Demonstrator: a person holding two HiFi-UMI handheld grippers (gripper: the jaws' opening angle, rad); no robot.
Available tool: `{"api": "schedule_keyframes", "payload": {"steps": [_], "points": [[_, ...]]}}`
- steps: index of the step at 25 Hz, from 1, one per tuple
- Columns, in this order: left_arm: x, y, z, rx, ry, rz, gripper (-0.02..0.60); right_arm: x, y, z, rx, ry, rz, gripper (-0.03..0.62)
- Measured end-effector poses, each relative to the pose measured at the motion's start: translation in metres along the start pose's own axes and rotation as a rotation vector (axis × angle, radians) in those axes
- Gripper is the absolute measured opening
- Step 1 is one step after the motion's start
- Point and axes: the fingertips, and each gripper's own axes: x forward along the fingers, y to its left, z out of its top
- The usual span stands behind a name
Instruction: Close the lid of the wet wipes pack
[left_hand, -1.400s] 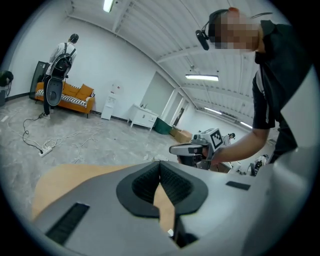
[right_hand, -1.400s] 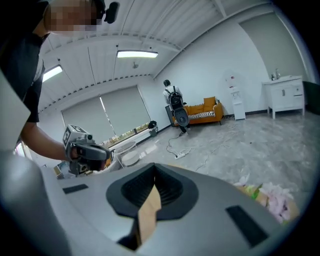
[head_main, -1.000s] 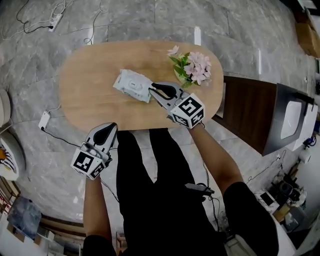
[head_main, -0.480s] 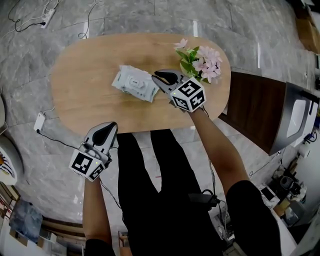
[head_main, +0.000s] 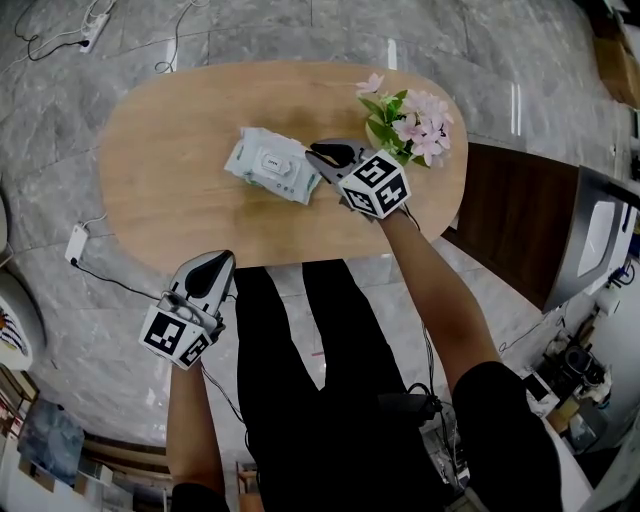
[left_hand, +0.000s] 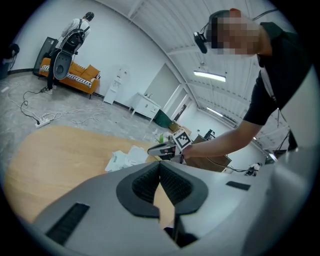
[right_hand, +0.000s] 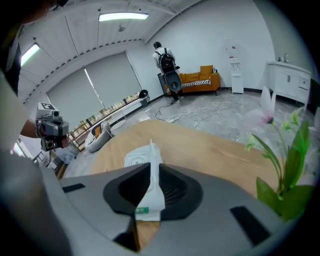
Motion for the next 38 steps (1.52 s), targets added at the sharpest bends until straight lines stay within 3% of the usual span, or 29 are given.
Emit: {"api": "schedule_keyframes", "payload": {"steps": [4,27,38], "points": [[0.0,0.0,0.002,-0.028,-0.025,0.005,0.015,0.003,0.002,-0.006,0.003,0.016,0.003,0.025],[0.006,-0.016,-0.001,-0.047,-0.044,-0.033,0.015,0.013,0.046,-0.024,-0.079,0.098,0.07,0.028],[0.006,-0.014,-0.004,-0.056,-0.05,-0.027,0.015,0.028,0.059,-0.039,-0.045,0.128,0.116,0.031]]}}
